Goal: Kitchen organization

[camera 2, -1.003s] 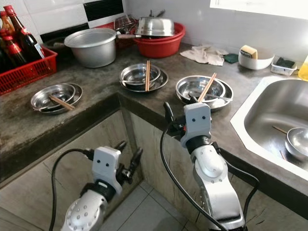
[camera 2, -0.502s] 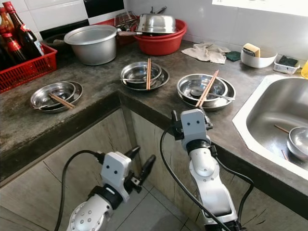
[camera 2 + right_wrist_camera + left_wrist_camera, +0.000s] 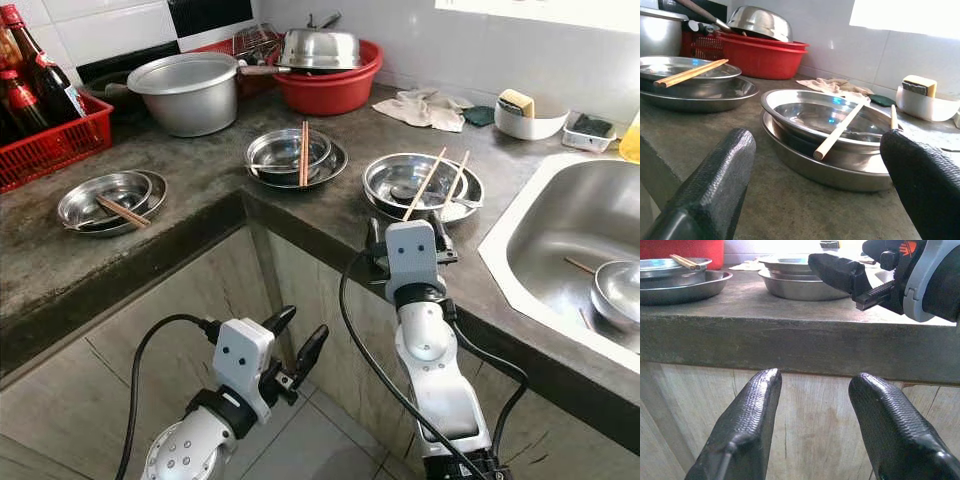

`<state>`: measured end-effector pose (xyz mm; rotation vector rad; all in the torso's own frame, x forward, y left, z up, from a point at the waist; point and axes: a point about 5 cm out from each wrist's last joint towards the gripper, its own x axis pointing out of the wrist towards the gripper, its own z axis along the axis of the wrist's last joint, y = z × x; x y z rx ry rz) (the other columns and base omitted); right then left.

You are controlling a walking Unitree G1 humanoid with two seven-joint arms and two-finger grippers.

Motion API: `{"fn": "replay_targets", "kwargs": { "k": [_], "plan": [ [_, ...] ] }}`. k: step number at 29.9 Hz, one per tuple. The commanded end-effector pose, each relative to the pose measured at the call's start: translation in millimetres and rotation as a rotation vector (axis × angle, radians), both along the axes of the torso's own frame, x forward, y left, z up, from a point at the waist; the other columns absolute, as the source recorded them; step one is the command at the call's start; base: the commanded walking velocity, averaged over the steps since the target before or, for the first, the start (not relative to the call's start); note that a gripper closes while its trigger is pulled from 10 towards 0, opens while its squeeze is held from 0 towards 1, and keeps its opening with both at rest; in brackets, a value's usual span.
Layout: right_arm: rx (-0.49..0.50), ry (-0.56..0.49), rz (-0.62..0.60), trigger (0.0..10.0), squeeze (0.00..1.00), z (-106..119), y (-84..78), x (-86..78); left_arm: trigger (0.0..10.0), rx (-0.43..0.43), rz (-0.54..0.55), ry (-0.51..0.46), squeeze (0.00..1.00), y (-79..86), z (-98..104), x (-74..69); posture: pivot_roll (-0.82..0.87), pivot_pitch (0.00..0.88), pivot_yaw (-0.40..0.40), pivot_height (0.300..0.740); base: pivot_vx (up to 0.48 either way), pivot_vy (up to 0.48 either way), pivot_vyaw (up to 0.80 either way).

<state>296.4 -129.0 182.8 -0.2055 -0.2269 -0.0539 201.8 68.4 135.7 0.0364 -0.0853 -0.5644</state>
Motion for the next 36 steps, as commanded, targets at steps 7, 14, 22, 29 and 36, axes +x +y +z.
{"fn": "replay_targets", "kwargs": {
  "k": [7,14,22,29,36],
  "plan": [
    [0.021,-0.022,-0.012,10.0,0.00,4,0.6,4.4,10.0,-0.002,-0.003,-0.008,0.00,0.8,0,-1.8,0.10,0.077,-0.004,0.740,0.000,0.000,0.00],
    [0.053,-0.001,-0.034,10.0,0.00,1,0.9,8.1,10.0,-0.002,-0.004,-0.010,0.00,0.1,1,-1.8,0.10,0.075,-0.005,0.740,0.000,0.000,0.00],
    [0.141,0.059,-0.056,10.0,0.00,1,7.8,19.7,10.0,0.010,0.004,0.006,0.00,-0.9,-1,-0.4,0.10,0.079,-0.010,0.740,0.000,0.000,0.00],
    [0.152,0.004,-0.056,10.0,0.00,7,9.1,21.2,10.0,-0.006,0.012,-0.013,0.00,-1.5,1,-0.6,0.10,0.088,-0.014,0.740,0.000,0.000,0.00],
    [0.150,-0.004,-0.056,10.0,0.00,10,7.7,21.6,10.0,-0.011,0.015,-0.011,0.00,-0.8,1,-1.0,0.10,0.087,-0.012,0.740,0.000,0.000,0.00]
  ]
}}
